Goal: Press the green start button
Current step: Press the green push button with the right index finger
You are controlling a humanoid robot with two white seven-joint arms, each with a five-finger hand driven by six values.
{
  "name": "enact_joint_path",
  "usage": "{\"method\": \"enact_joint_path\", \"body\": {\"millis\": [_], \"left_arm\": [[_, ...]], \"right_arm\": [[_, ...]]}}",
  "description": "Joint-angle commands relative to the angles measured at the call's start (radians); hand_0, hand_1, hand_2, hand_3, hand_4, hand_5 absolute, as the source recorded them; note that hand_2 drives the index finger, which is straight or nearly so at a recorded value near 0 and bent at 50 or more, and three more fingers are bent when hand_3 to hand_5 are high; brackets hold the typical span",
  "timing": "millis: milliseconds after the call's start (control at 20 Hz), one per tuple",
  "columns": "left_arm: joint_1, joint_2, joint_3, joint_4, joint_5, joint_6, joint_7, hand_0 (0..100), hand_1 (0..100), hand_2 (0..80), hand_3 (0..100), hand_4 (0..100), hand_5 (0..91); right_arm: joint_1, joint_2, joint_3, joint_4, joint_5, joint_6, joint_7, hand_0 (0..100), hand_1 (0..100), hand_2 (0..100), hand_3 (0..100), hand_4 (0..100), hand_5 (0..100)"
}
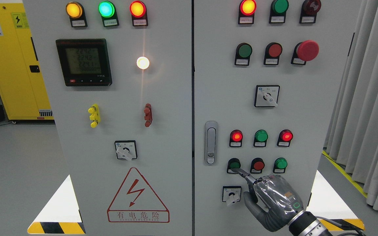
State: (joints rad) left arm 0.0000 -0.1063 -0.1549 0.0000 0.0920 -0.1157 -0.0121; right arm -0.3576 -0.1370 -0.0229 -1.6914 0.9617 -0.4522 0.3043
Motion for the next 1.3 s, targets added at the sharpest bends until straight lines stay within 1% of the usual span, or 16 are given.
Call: {"method": "enact_joint_path", "body": {"millis": [0, 500, 800, 950, 1250], "left_arm": [[-0.029, 0.000, 0.000, -0.028, 0.000, 0.001, 0.000, 12, 56, 0.0, 0, 0, 0.0], [-0.029, 0.000, 0.000, -0.028, 0.000, 0.001, 0.000, 12, 56, 0.0, 0, 0, 0.0], [-0.029, 0.000, 0.000, -0.028, 0.000, 0.001, 0.000, 12, 56, 0.0, 0, 0, 0.0], [-0.029, 0.000, 0.000, -0.028, 0.000, 0.001, 0.000, 12, 56, 0.0, 0, 0, 0.0], [-0.029, 0.000, 0.000, -0.028, 0.000, 0.001, 0.000, 12, 56, 0.0, 0, 0, 0.0]], "right_arm": [[-0.001, 0.000, -0.015, 0.003, 0.000, 0.003, -0.001, 98, 72, 0, 86, 92, 100], [-0.001, 0.000, -0.005, 0.006, 0.000, 0.003, -0.001, 100, 73, 0, 86, 92, 100], [0.002, 0.000, -0.015, -0.005, -0.006, 0.001, -0.004, 100, 74, 0, 87, 92, 100], [0.009, 0.002, -0.022, -0.051, -0.017, -0.002, -0.004, 100, 74, 0, 87, 92, 100], [0.065, 0.007, -0.022, -0.131, -0.098, -0.016, -0.005, 100, 76, 0, 86, 93, 100]]}}
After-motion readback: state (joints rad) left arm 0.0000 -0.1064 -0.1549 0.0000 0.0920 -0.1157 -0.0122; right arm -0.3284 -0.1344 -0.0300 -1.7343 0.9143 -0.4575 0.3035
